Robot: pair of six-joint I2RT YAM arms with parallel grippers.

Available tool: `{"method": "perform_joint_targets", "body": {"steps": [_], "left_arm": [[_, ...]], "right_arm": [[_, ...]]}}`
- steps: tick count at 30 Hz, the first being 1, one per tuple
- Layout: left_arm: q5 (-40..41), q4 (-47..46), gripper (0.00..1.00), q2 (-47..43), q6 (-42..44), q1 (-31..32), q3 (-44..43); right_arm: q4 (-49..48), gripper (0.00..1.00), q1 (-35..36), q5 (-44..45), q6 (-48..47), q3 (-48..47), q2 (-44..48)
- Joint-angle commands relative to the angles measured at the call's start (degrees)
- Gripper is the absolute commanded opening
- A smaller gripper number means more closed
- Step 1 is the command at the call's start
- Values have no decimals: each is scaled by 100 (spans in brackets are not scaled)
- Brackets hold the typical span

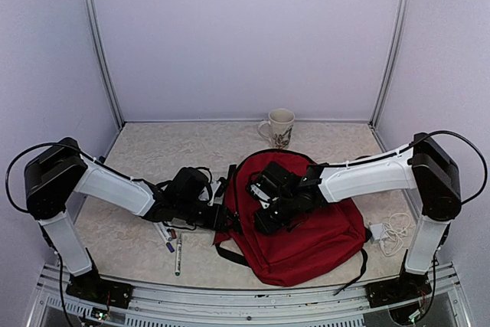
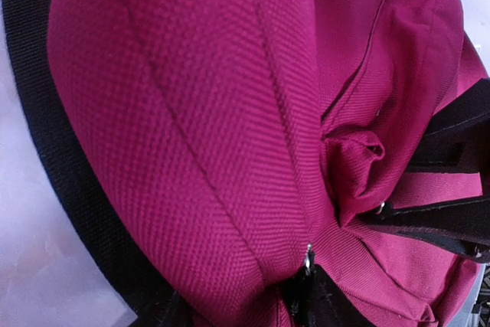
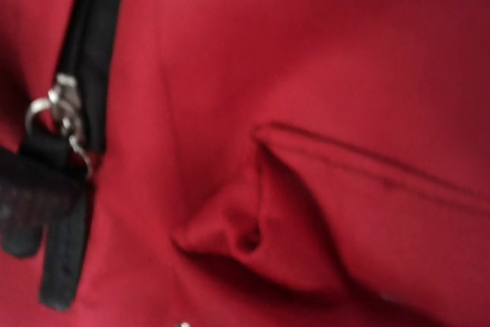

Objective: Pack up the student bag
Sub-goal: Unzip the lower front pocket of the student bag.

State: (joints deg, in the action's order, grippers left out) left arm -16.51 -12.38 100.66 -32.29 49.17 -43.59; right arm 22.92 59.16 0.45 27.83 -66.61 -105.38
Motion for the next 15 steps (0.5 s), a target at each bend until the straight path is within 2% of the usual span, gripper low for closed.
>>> {"method": "perform_joint_targets", "body": {"steps": [1, 5, 7, 9, 13, 14, 15], "left_arm": [[-313, -291, 44, 174, -25, 38, -169], [-383, -317, 51, 308, -24, 99, -272], [-392, -317, 49, 372, -24, 110, -333], [-400, -317, 40, 423, -32, 111, -380], [-380, -262, 9, 419, 1, 81, -392], [-344, -222, 1, 405, 28, 70, -395], [-292, -175, 0, 372, 50, 53, -384]], "right_arm": [[-144, 33, 61, 252, 54, -261, -273], [-140, 33, 121, 264, 16, -363, -440], [-86, 30, 131, 307, 27, -410, -515], [-29, 21, 140, 369, 36, -415, -541], [68, 0, 138, 542, 33, -340, -421], [114, 0, 132, 602, 42, -317, -359], [169, 0, 131, 683, 58, -297, -290]]}}
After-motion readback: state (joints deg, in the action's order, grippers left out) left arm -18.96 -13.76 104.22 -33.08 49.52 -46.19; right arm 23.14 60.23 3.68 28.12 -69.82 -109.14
